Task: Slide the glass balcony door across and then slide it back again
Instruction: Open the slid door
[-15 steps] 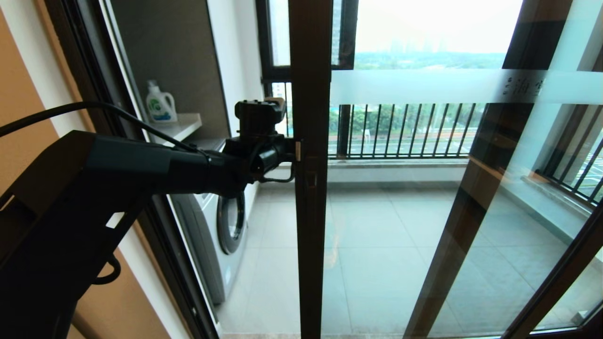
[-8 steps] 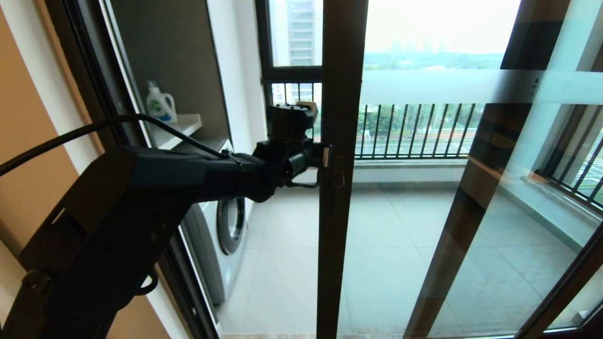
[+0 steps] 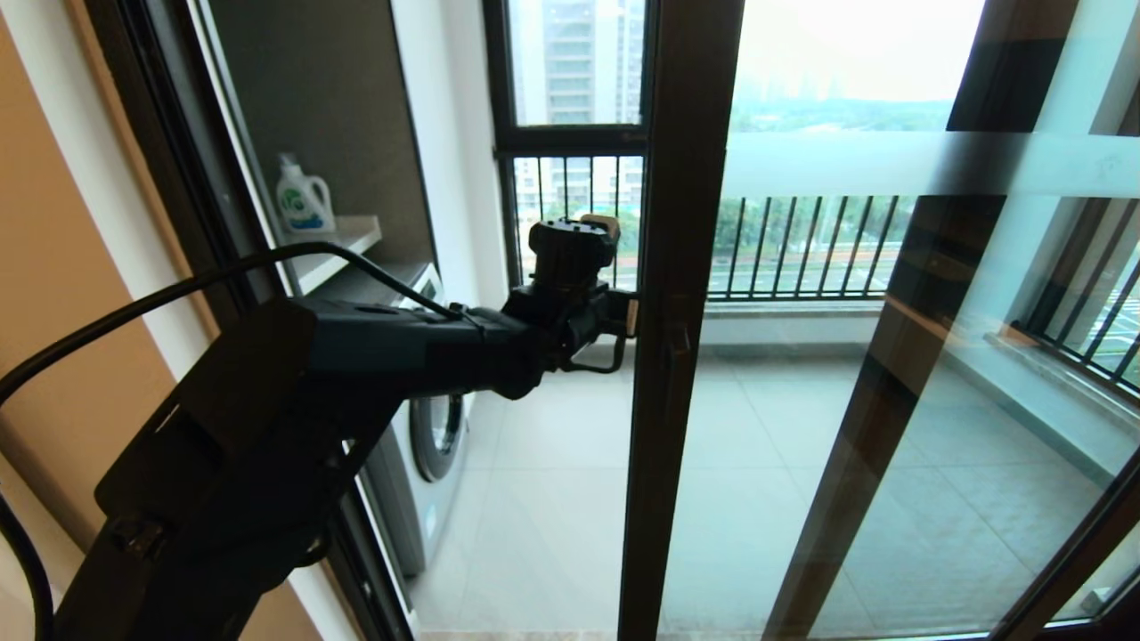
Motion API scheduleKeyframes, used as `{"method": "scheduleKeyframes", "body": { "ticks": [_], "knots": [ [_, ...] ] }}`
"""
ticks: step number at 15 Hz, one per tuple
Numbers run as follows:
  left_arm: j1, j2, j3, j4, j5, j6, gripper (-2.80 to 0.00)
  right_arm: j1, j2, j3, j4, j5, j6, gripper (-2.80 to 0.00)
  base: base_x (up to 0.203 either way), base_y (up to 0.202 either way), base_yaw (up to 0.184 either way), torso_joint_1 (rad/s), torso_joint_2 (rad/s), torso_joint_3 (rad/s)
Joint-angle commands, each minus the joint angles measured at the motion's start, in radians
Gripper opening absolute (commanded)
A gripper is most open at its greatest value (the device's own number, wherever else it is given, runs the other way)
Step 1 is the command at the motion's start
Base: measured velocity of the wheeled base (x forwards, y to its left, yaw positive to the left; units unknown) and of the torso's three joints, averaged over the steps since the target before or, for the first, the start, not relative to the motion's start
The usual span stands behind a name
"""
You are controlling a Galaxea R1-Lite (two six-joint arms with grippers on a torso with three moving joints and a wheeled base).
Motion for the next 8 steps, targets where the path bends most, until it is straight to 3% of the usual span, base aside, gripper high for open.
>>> {"method": "scheduleKeyframes", "body": {
  "ticks": [1, 5, 8],
  "knots": [
    [0.013, -0.071, 0.07, -0.008, 0.005, -0.005, -2.8, 0.0, 0.001, 0.0, 0.0, 0.001, -0.001, -2.8, 0.0, 0.0, 0.0, 0.0, 0.0, 0.0],
    [0.066, -0.3, 0.326, -0.023, 0.003, -0.079, -2.8, 0.0, 0.001, 0.0, 0.0, 0.001, -0.001, -2.8, 0.0, 0.0, 0.0, 0.0, 0.0, 0.0],
    [0.106, -0.515, 0.662, -0.089, 0.001, -0.108, -2.8, 0.0, 0.001, 0.0, 0.0, 0.001, -0.002, -2.8, 0.0, 0.0, 0.0, 0.0, 0.0, 0.0]
  ]
}}
